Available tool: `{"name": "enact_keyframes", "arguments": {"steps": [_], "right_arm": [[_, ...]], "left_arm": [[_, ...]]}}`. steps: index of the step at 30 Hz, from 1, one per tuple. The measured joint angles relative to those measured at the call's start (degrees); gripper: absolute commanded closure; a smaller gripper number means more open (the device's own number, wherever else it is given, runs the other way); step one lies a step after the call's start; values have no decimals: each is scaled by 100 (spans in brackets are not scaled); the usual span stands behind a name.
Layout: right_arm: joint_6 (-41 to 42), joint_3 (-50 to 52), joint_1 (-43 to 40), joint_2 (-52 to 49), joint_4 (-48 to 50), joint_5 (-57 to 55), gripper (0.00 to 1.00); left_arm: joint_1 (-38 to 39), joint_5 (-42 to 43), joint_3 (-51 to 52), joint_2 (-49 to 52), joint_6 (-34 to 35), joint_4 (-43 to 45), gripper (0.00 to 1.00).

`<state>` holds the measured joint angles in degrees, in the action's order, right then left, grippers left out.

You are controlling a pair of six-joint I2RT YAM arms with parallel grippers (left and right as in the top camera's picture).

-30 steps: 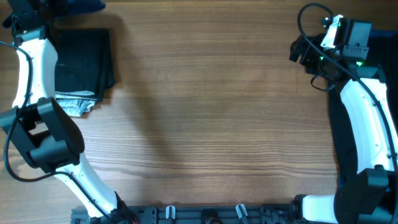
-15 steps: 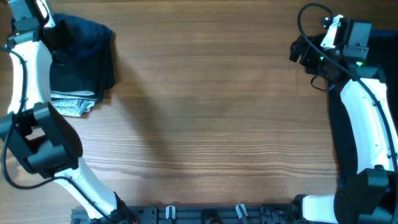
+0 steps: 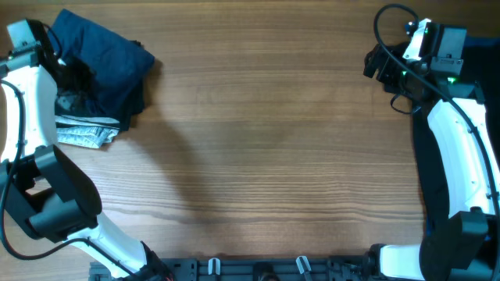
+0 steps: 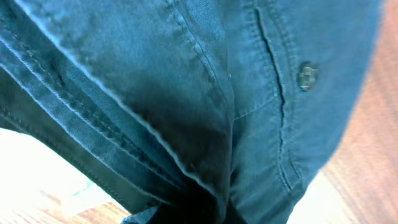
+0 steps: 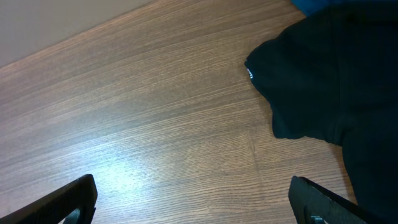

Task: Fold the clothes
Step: 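Release the shorts and withdraw the left gripper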

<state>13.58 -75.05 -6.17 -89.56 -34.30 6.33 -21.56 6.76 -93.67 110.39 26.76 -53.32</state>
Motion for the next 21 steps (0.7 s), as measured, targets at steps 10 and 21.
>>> {"name": "enact_keyframes", "arguments": {"steps": [10,21], "right_arm": [[0,0,0,0,0,0,1],[0,0,0,0,0,0,1]], "left_arm": [[-415,-57,116,-328,55,-627,54],[-431,973,103,-1657,-1088,1082,96]]}}
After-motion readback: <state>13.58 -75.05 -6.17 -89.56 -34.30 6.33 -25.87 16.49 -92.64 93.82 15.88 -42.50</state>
